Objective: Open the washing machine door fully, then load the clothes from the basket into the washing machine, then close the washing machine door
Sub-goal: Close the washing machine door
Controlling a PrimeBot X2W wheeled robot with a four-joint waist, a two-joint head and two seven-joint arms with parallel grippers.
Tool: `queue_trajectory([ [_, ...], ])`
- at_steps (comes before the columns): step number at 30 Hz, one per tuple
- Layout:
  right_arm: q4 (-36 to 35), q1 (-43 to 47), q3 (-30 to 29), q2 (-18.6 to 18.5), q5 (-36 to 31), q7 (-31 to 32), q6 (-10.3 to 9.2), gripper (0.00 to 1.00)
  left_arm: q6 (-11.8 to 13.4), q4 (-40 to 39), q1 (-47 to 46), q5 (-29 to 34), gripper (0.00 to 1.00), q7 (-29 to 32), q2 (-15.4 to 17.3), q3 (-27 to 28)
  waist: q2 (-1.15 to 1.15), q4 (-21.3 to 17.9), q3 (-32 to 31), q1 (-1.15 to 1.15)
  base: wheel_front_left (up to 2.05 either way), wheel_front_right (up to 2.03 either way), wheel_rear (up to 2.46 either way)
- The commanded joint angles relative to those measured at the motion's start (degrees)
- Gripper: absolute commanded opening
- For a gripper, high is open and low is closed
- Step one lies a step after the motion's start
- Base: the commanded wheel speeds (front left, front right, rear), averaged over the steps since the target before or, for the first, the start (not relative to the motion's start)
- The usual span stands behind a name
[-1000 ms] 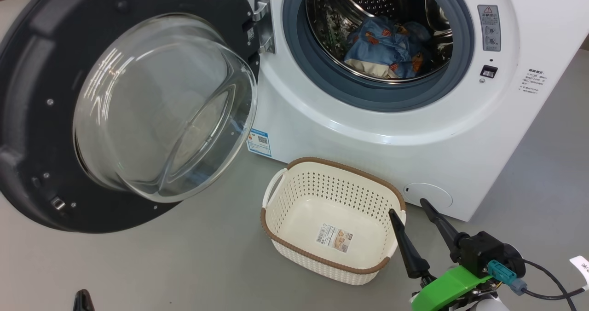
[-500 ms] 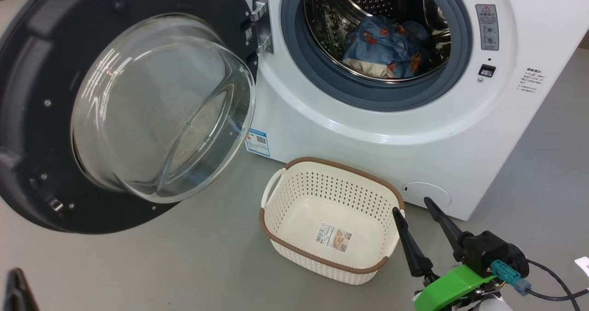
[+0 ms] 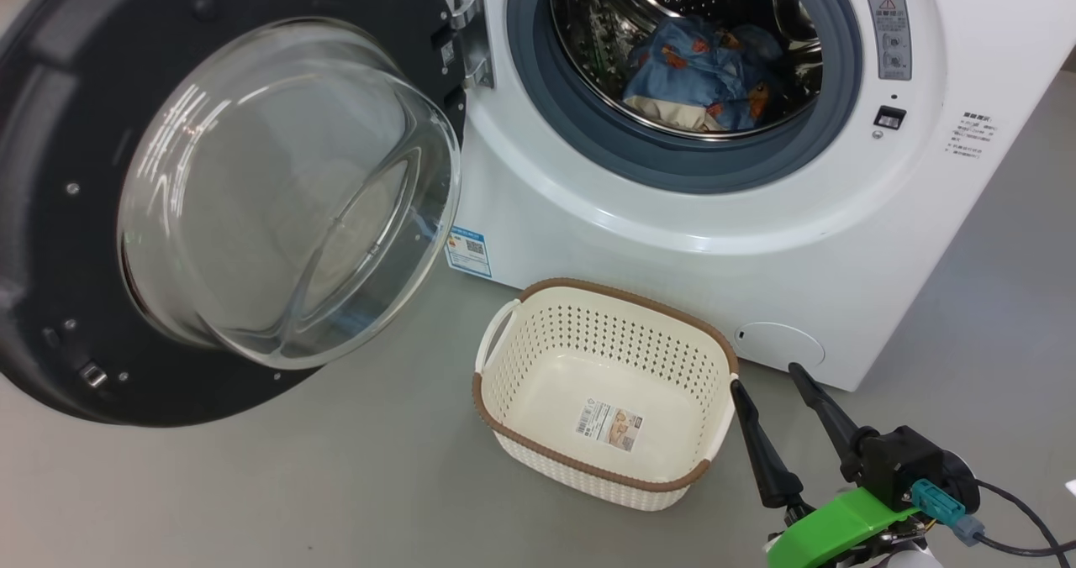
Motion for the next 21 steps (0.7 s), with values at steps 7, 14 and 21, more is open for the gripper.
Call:
queue_trajectory([
  [7, -2.39, -0.29, 1.02, 0.25, -0.29, 0.1, 0.09, 1.0, -2.12, 9.81, -11.24, -12.18, 0.0, 4.47, 8.69, 4.14, 0.0, -1.29, 1.98, 0.0, 0.0, 0.0, 0.0],
  [14, -3.77, -1.01, 1.0, 0.2, -1.03, 1.51, 0.09, 1.0, -2.38, 20.86, -19.87, -25.76, 0.0, 10.97, 13.8, 6.83, 0.0, -3.1, 4.14, 0.0, 0.0, 0.0, 0.0],
  [21, -4.88, -1.36, 1.23, -0.55, -0.83, 2.46, 0.09, 1.0, -2.39, 28.98, -24.87, -38.39, 0.0, 19.19, 16.25, 11.49, 0.0, -5.09, 5.53, 0.0, 0.0, 0.0, 0.0],
])
